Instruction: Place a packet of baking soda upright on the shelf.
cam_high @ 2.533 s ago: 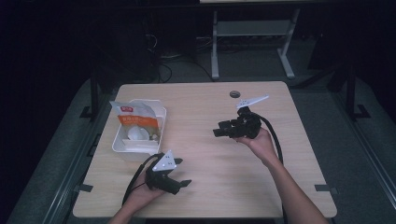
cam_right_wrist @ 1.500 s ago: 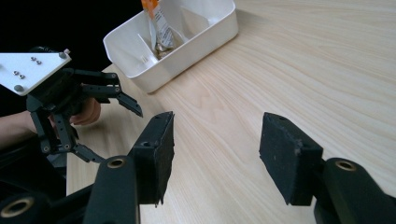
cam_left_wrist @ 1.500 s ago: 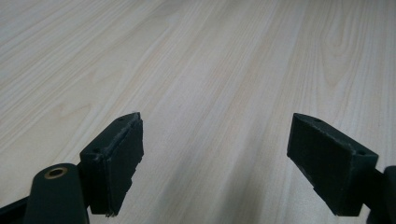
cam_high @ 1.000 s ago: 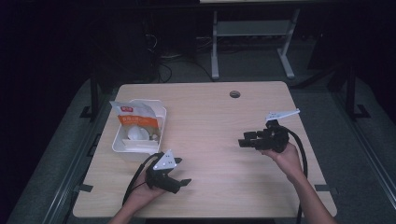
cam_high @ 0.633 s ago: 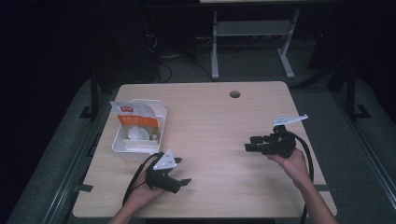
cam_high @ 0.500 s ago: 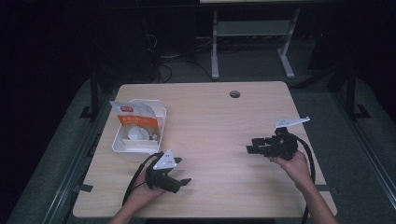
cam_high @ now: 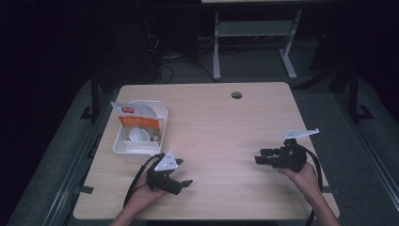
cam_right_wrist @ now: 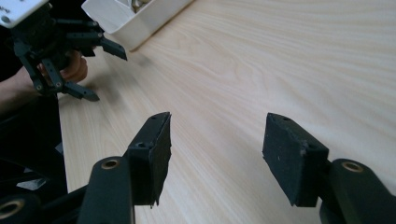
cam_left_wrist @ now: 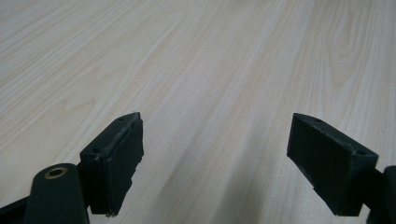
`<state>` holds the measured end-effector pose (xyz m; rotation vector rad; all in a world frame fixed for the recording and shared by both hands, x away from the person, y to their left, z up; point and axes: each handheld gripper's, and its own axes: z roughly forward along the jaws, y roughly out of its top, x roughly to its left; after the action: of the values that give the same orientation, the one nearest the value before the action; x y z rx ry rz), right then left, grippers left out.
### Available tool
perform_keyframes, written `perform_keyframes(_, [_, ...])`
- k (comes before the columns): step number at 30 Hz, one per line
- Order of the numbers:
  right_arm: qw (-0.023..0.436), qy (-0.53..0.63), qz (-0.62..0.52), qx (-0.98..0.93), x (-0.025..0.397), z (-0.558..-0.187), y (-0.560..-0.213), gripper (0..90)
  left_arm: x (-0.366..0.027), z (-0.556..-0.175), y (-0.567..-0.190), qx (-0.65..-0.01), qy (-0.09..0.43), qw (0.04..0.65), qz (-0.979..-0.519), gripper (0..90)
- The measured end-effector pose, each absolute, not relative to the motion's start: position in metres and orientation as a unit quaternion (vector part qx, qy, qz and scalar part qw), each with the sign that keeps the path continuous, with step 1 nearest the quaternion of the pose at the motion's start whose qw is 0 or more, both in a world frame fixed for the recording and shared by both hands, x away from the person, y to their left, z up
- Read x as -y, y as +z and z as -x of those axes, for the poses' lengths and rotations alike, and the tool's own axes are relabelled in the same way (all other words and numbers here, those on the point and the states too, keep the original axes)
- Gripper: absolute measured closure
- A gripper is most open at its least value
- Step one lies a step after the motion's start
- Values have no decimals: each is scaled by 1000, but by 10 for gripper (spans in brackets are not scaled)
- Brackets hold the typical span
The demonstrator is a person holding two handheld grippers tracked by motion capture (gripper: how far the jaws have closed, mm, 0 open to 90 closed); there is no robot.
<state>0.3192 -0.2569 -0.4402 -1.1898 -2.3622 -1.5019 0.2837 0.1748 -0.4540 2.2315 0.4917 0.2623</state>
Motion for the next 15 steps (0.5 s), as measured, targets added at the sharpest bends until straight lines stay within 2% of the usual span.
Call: perform_keyframes(15, [30, -514, 406, 755, 265, -285, -461, 358, -174, -283, -453, -194, 107, 410, -885, 181])
